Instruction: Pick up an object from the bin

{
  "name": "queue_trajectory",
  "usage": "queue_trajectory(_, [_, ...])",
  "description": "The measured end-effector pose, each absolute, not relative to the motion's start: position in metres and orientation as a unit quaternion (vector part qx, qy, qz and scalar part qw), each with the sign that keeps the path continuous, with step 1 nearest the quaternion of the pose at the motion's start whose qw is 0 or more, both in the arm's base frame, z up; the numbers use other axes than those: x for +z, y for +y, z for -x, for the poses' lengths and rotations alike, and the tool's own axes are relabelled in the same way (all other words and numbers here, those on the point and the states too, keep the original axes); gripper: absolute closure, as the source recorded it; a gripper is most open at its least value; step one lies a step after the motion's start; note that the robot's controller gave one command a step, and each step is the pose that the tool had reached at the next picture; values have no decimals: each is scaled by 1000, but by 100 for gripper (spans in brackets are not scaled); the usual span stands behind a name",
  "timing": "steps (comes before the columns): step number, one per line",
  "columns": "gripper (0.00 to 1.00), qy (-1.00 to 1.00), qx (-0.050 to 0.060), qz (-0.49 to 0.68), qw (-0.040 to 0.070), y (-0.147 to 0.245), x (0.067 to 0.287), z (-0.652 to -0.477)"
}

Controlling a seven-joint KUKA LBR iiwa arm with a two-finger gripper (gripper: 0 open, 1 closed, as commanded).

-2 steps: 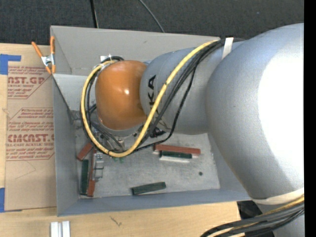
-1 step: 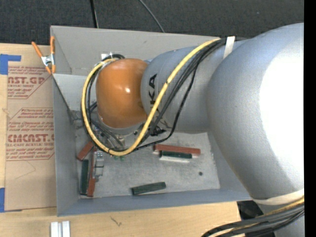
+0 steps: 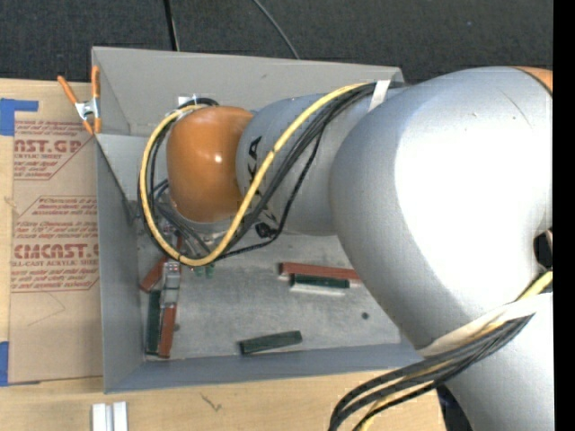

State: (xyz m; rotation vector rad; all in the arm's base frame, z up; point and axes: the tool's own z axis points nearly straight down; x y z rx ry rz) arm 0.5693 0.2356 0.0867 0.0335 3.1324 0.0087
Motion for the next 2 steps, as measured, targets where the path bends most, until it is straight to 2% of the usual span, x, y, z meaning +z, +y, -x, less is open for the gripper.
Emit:
queue_trajectory(1, [100,999,1,-51,1,226,70,-535])
queue_trajectory(2, [100,999,1,-51,1,226,70,-535])
